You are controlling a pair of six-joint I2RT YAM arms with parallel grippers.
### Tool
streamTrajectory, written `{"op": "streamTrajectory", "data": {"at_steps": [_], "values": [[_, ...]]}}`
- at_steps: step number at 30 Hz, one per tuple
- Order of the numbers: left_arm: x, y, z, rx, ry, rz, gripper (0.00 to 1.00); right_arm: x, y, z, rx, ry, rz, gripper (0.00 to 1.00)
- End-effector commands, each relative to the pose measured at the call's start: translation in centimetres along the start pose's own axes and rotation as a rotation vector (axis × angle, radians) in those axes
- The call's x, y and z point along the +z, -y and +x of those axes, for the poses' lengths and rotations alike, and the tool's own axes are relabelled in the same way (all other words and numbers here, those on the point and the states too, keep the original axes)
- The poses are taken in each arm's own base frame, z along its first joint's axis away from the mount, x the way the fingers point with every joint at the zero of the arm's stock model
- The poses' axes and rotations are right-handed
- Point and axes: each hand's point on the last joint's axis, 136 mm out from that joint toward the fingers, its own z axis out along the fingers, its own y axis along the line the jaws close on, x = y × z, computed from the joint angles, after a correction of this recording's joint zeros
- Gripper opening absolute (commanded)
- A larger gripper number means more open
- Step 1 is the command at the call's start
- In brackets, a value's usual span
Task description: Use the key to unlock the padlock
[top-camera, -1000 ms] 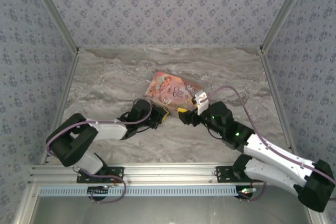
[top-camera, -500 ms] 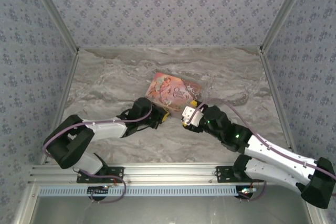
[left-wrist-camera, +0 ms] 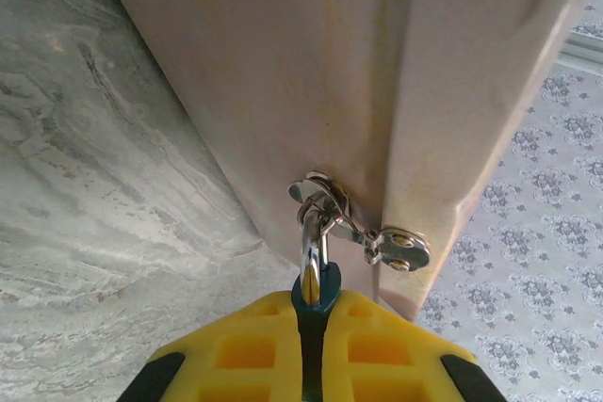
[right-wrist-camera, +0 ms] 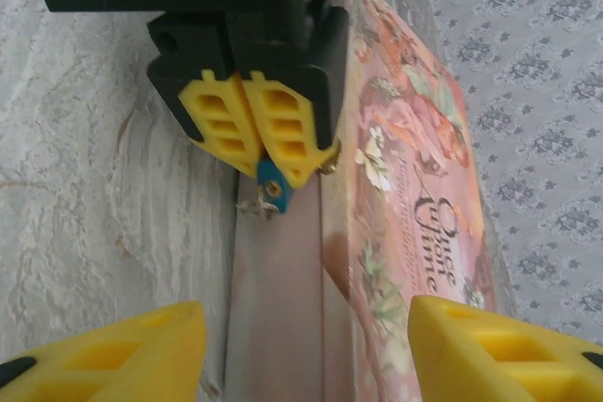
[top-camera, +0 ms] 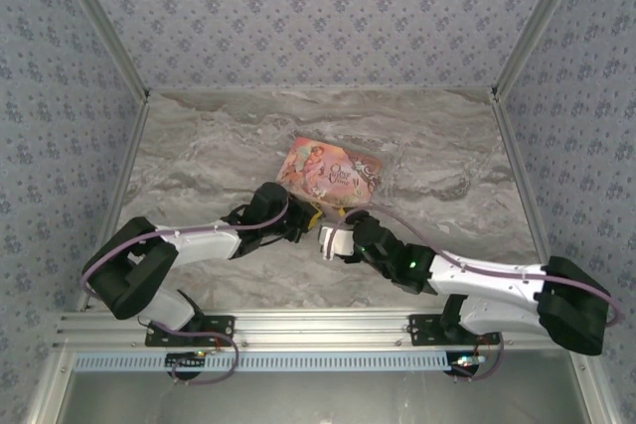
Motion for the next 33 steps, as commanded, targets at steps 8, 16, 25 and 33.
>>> {"op": "streamTrajectory", "data": {"at_steps": [8,16,25,33], "values": [[-0.4,3.1,0.7,0.004,-0.027,0.077,0.00,2.2,-0.3,-1.4,0.031,0.027,0.052,0.47],[-0.3,3.0,0.8,0.003,-0.030,0.074,0.00,3.3,-0.6,-1.3,0.039,0.022,0.049,0.38],[-0.3,3.0,0.8,0.003,-0.031,0.071,0.00,4.3,-0.3,-1.3,0.071,0.021,0.054,0.22],[-0.3,2.8,0.8,0.001,-0.033,0.068,0.00,5.2,-0.2,-1.4,0.099,0.018,0.069,0.17]]}}
